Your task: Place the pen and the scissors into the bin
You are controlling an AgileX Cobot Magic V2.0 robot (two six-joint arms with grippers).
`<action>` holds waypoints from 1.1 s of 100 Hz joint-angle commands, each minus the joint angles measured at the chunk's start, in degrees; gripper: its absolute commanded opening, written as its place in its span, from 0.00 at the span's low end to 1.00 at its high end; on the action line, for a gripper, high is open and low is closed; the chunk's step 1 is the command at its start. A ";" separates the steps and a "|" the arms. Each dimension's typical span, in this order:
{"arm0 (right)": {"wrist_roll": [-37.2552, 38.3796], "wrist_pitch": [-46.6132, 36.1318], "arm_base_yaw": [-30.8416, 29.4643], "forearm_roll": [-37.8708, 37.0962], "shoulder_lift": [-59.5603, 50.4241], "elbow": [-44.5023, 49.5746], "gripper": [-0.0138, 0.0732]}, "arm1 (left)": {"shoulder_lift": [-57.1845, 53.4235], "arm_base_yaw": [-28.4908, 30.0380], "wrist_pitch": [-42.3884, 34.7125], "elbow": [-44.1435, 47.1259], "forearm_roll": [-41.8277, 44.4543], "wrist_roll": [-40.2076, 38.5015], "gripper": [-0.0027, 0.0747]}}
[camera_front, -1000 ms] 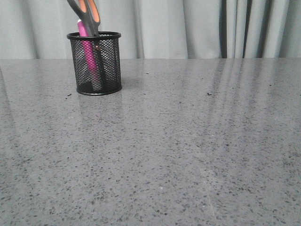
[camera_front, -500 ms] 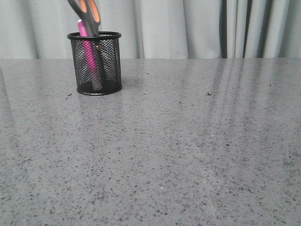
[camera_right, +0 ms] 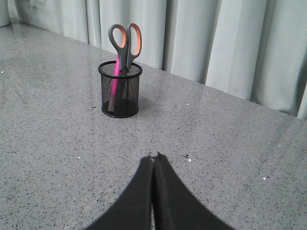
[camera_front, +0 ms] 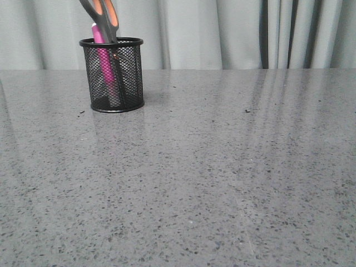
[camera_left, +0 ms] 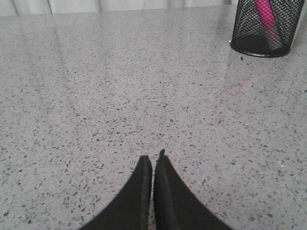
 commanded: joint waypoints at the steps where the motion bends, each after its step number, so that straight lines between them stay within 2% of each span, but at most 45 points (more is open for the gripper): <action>1: -0.60 -4.03 0.03 -1.25 0.58 -1.12 0.08 | -1.89 0.19 -2.76 2.57 -0.60 -0.72 0.01; 9: -0.60 -4.22 -0.60 -1.25 0.58 0.43 0.08 | -1.89 0.19 -2.76 2.57 -0.60 -0.72 0.01; 16: -0.60 -8.05 -3.53 -0.44 0.58 2.86 0.08 | -1.89 0.19 -2.76 2.57 -0.60 -0.72 0.01; 26: -2.18 -16.27 -12.42 3.10 0.58 7.20 0.08 | -1.89 0.19 -2.76 2.57 -0.60 -0.72 0.01; 39: -15.03 -29.46 -26.17 14.16 0.58 16.16 0.08 | -1.89 0.19 -2.76 2.57 -0.60 -0.72 0.01; 49: -16.11 -33.64 -32.96 15.41 0.05 22.04 0.08 | -1.89 0.19 -2.76 2.57 -0.60 -0.72 0.01; 64: -16.11 -32.52 -37.68 18.41 -5.38 29.70 0.08 | -1.89 0.19 -2.76 2.57 -0.60 -0.72 0.01; 67: -16.11 -26.45 -38.35 18.55 -7.44 29.24 0.08 | -1.89 0.19 -2.76 2.57 -0.60 -0.72 0.01; 81: -16.11 -14.05 -39.52 19.40 -15.71 29.44 0.08 | -1.89 0.19 -2.76 2.57 -0.60 -0.72 0.01; 85: -15.57 -11.40 -39.68 19.40 -15.20 29.44 0.08 | -1.76 0.19 -2.89 2.57 -0.60 -0.72 0.01; 110: -15.55 -11.27 -39.68 19.40 -15.26 29.44 0.08 | -1.76 0.19 -3.01 2.57 -0.60 -0.72 0.01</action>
